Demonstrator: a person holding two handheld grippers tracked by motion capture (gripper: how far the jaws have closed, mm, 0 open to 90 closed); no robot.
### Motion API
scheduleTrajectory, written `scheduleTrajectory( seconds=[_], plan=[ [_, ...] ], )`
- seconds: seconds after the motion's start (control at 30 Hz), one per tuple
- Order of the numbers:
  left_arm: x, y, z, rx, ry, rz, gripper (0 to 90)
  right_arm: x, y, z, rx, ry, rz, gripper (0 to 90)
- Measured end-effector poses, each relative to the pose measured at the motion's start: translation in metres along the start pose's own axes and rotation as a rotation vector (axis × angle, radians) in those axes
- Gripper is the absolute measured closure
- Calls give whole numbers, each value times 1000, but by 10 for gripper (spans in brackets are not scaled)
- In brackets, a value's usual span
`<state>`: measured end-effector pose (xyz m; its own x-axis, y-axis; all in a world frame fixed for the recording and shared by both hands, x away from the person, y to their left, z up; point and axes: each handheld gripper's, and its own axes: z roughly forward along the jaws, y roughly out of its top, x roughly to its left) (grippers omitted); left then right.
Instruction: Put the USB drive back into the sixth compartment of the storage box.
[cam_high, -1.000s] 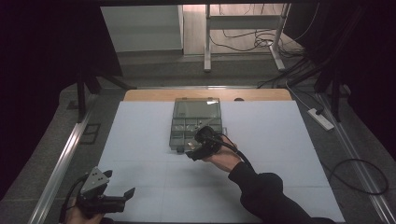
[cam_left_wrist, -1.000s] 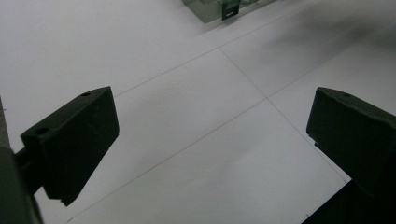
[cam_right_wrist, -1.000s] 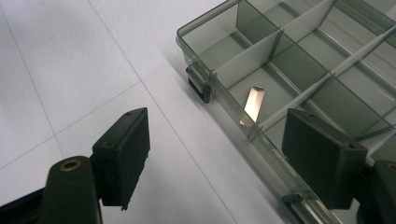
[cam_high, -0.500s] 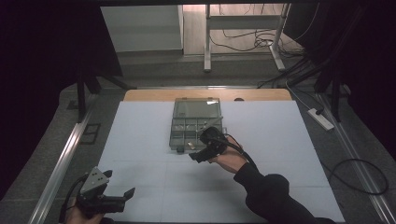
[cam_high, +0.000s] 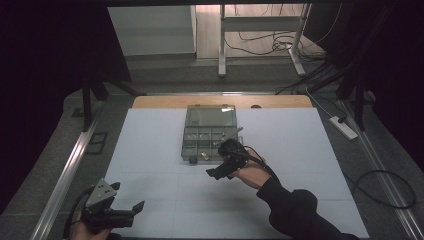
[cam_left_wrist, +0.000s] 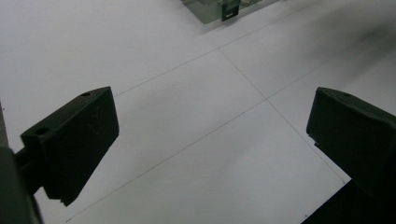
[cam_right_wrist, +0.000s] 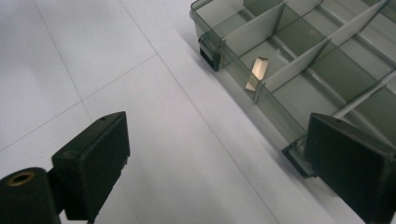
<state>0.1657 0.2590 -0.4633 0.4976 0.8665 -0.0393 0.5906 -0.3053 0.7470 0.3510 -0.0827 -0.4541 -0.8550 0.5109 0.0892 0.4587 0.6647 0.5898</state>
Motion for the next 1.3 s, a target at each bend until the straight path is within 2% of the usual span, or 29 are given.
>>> scheduleTrajectory(
  seconds=[0.33, 0.6, 1.3],
  plan=[
    [0, 0, 0, 0, -1, -2, 26, 0, -10, -11, -5, 19, 12, 33],
    [0, 0, 0, -1, 0, -3, 26, 1, -19, -20, -18, 11, 2, 19],
    [0, 0, 0, -1, 0, -6, 26, -1, -46, -42, -58, -11, 28, 10]
  ],
)
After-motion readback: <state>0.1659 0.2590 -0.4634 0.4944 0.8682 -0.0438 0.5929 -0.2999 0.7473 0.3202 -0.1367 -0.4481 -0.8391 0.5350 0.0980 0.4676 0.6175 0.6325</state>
